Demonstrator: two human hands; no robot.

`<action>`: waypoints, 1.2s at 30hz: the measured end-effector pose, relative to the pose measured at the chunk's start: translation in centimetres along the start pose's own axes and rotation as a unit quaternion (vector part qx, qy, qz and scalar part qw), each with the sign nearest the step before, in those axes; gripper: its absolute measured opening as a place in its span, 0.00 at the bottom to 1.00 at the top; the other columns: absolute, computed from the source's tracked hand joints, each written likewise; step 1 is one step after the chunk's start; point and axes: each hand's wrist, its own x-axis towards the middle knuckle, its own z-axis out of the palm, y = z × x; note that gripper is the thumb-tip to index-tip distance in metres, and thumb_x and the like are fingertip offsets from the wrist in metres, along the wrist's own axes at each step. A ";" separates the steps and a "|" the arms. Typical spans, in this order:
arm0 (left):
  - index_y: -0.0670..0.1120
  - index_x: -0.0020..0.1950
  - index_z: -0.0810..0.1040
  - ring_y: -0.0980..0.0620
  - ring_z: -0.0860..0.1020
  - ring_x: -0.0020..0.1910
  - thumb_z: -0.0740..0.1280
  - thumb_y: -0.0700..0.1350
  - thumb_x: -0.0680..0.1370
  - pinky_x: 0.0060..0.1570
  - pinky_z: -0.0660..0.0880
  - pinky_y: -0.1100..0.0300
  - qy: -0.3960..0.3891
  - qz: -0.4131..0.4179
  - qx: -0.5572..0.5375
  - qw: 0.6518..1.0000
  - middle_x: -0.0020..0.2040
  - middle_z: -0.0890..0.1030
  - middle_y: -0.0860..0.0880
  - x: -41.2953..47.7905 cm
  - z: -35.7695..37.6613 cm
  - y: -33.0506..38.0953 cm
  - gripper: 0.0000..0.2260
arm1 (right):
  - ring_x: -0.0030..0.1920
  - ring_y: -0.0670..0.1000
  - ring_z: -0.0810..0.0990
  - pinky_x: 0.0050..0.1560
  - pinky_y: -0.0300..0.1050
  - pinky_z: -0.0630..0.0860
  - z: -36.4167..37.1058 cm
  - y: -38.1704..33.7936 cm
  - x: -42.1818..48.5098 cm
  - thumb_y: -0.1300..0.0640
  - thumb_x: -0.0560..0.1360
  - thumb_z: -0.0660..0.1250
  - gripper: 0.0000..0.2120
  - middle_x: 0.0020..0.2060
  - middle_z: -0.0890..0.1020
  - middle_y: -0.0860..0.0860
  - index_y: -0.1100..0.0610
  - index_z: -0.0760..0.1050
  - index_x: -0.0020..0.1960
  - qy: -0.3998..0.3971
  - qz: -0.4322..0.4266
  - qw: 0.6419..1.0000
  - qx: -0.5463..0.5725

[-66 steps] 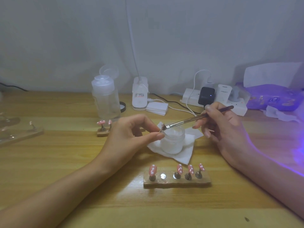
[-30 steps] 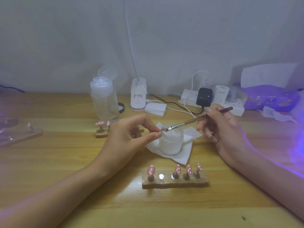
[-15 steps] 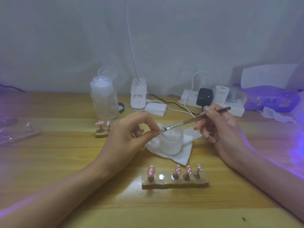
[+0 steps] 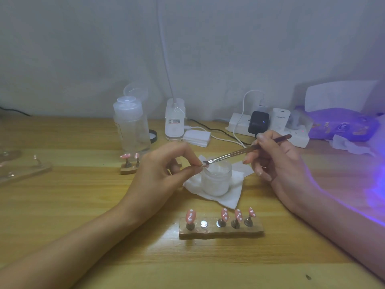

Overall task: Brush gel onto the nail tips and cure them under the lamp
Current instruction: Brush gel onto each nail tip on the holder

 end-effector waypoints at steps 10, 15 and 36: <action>0.50 0.42 0.81 0.55 0.73 0.27 0.75 0.46 0.74 0.31 0.72 0.61 0.001 0.003 -0.009 1.000 0.37 0.79 0.57 0.0 -0.1 0.0 0.04 | 0.22 0.46 0.69 0.21 0.34 0.60 0.0 0.0 0.0 0.52 0.79 0.62 0.10 0.29 0.82 0.54 0.53 0.70 0.40 0.020 0.005 1.000 -0.005; 0.49 0.42 0.81 0.56 0.73 0.27 0.76 0.43 0.74 0.32 0.71 0.63 -0.002 0.001 -0.009 1.000 0.34 0.77 0.60 -0.1 -0.1 -0.1 0.05 | 0.23 0.47 0.70 0.22 0.34 0.62 0.2 -0.2 -0.1 0.48 0.74 0.64 0.10 0.29 0.82 0.54 0.53 0.69 0.40 -0.007 0.000 1.000 0.008; 0.49 0.42 0.81 0.54 0.74 0.28 0.75 0.43 0.74 0.32 0.74 0.60 -0.005 -0.002 0.000 1.000 0.38 0.80 0.55 0.0 -0.2 0.1 0.04 | 0.22 0.46 0.70 0.21 0.34 0.61 -0.1 -0.1 0.0 0.51 0.77 0.63 0.10 0.29 0.82 0.54 0.53 0.70 0.39 0.022 -0.014 1.000 0.005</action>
